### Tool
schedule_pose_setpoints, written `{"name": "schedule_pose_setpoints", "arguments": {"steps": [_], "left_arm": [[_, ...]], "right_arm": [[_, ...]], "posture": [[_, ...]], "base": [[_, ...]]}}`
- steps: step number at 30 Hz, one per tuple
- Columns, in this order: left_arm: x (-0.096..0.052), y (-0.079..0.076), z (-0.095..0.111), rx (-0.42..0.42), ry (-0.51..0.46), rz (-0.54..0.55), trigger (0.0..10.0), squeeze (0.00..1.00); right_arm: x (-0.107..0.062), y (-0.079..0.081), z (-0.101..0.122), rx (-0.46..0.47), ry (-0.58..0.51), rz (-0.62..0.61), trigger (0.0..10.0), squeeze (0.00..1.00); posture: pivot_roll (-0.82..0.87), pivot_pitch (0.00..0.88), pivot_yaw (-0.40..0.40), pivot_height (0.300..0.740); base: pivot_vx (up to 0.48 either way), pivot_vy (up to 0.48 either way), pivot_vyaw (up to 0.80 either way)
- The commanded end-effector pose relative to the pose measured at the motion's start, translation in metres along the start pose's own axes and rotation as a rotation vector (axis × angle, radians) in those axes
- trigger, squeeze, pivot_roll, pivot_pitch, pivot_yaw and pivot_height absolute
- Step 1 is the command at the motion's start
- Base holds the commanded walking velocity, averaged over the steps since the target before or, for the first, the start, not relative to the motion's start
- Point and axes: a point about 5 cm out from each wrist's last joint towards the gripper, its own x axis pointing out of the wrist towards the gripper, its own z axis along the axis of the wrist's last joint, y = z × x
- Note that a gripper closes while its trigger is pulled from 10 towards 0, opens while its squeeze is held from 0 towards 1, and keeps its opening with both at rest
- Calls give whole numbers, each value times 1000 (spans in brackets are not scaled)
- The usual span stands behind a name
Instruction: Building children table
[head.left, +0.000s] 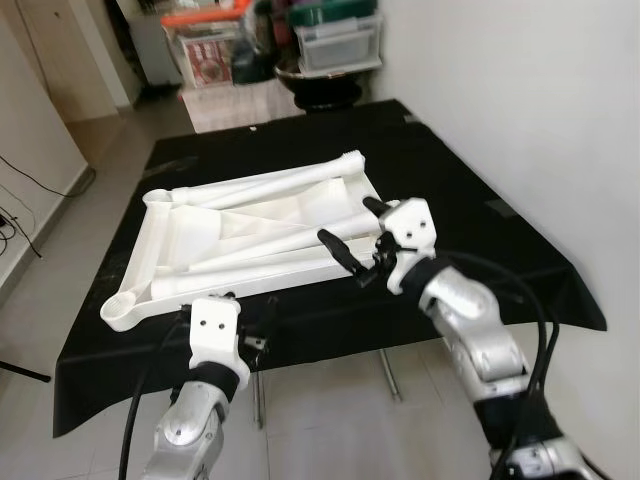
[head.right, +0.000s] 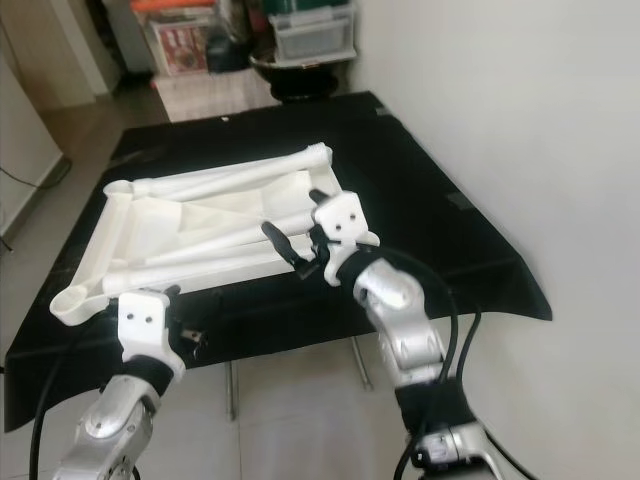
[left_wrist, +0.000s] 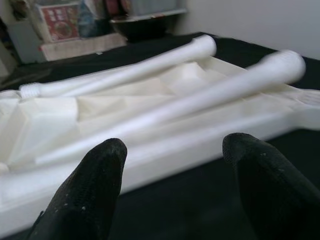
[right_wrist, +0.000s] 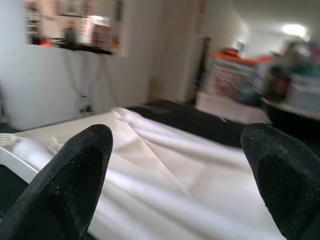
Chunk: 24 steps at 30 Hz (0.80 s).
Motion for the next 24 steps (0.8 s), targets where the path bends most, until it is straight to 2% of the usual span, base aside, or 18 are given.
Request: {"name": "schedule_pose_setpoints", "arguments": {"steps": [1,4,8,10,11,12,14,17,22,24], "left_arm": [[-2,10,-4,17,25,35,10000,0],[-1,15,-6,27,40,102,10000,0],[-4,16,-13,27,91,131,10000,0],[-9,16,-17,35,122,147,10000,0],[-9,16,-17,35,122,147,10000,0],[-13,17,-18,36,138,173,10000,0],[-22,20,-22,13,187,221,10000,0],[-27,20,-23,-19,214,244,10000,0],[-29,21,-24,-29,220,257,10000,0],[-33,22,-23,-30,226,288,10000,0]], "right_arm": [[8,16,7,-44,20,157,10000,0],[3,21,12,-173,85,278,10000,0],[1,22,21,-214,114,367,10000,0],[0,19,25,-271,154,419,10000,0],[0,19,25,-271,154,419,10000,0],[0,13,25,-304,207,424,10000,0],[9,-5,24,-348,328,353,10000,0],[13,-13,25,-370,373,303,10000,0],[15,-13,26,-385,372,295,10000,0],[26,-19,26,-340,434,217,10000,0]], "posture": [[-4,0,58,740],[5,0,58,740],[9,0,57,740],[9,0,58,740],[9,0,58,740],[13,0,57,740],[22,0,53,740],[28,0,46,740],[28,0,46,740],[35,14,34,740]], "base": [[285,0,0],[0,0,0],[0,0,0],[0,0,0],[0,0,0],[0,0,0],[0,0,0],[0,0,0],[0,0,0],[0,0,0]]}}
